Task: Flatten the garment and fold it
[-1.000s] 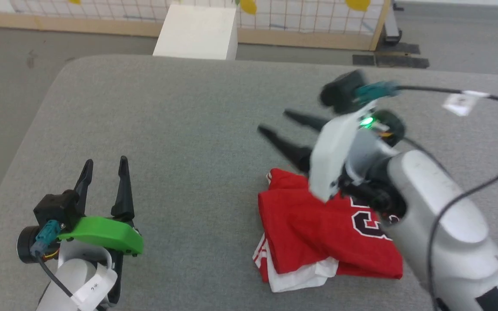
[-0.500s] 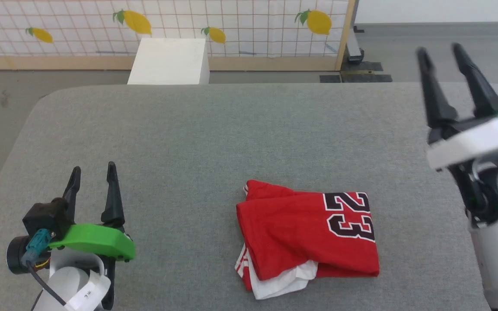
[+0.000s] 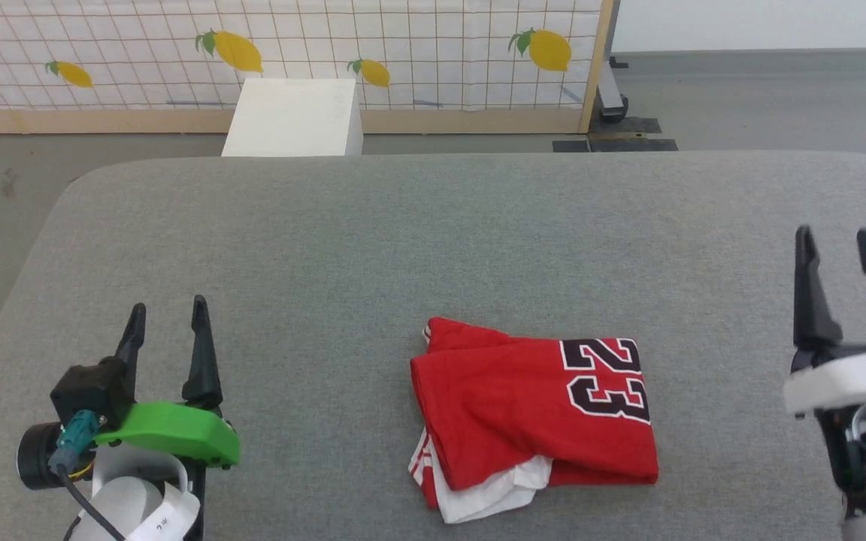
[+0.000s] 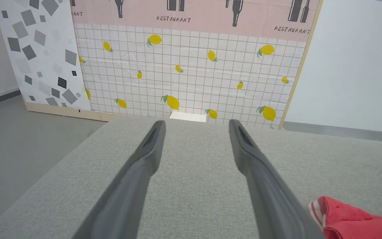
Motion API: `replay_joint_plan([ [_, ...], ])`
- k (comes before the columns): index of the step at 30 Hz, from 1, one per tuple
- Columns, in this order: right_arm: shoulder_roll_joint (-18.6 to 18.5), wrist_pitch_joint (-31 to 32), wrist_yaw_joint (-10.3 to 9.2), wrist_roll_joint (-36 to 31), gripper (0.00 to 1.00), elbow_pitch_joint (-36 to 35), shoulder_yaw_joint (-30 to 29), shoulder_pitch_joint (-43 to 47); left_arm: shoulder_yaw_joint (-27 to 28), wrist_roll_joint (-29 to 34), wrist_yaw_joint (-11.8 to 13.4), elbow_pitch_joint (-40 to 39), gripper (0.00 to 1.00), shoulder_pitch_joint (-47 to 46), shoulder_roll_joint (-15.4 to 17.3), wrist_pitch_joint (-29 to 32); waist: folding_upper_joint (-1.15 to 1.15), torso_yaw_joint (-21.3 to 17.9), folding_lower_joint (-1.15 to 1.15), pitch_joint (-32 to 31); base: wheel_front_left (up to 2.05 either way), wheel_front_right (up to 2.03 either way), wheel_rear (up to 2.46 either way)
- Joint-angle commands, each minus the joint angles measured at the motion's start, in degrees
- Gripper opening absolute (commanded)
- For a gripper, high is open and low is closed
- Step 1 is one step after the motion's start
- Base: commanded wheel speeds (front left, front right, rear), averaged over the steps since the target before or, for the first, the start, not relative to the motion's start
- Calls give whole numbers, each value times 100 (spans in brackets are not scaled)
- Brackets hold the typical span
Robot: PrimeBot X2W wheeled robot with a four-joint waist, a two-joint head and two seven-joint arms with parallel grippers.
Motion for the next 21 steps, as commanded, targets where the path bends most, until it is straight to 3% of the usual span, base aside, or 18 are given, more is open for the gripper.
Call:
replay_joint_plan([
  [1, 48, 26, -9, -71, 100, 6, -18, 155, -34, 16, 44, 46, 100, 95, 13, 14, 0, 24, 0, 2, 0, 0, 0],
  [9, 63, 181, -9, -125, 100, 119, 103, 646, -293, -6, -146, 290, 100, -1, 33, 232, 0, 119, 0, 68, 0, 0, 0],
  [21, 17, 289, -9, -10, 100, 190, 250, 864, -424, -17, -164, 468, 100, -10, 56, 332, 0, 142, 0, 58, 0, 0, 0],
])
